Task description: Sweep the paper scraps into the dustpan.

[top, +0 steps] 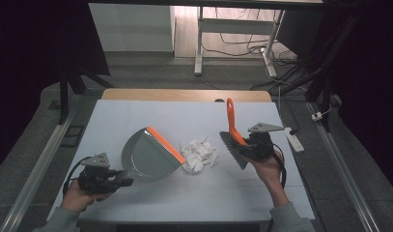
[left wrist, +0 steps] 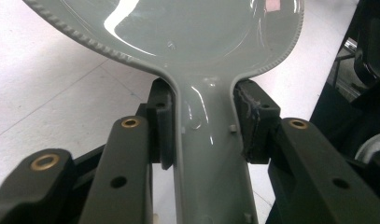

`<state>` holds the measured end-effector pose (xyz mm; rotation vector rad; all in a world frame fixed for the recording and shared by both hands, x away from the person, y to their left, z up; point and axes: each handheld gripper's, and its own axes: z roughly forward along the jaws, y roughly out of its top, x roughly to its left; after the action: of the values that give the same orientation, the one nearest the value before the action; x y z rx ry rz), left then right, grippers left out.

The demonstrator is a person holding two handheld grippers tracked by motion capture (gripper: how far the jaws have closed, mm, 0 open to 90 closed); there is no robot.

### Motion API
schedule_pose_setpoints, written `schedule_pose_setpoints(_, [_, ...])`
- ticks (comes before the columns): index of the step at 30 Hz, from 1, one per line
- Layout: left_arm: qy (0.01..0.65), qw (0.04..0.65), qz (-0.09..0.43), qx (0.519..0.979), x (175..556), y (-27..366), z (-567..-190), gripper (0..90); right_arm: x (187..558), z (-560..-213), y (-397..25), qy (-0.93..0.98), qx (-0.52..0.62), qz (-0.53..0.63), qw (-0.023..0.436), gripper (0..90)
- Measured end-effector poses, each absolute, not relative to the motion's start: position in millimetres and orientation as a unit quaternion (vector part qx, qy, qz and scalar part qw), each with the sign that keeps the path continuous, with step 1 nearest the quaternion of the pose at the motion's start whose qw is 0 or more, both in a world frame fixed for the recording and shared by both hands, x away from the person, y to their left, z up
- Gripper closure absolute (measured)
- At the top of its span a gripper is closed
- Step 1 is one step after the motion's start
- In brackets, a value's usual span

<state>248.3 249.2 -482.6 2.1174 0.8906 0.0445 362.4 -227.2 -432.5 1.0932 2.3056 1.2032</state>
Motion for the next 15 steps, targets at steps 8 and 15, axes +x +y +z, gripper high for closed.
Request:
schedule_pose_setpoints(8, [0.343,0.399,0.007,0.850,248,243,-483,61.7,367,-433,-220,0.806,0.382,0.422,0.159,70.1])
schedule_pose_setpoints(15, [0.336,0.391,-0.002,0.857,248,241,-484,61.7,370,-433,-215,0.806,0.380,0.424,0.162,70.1])
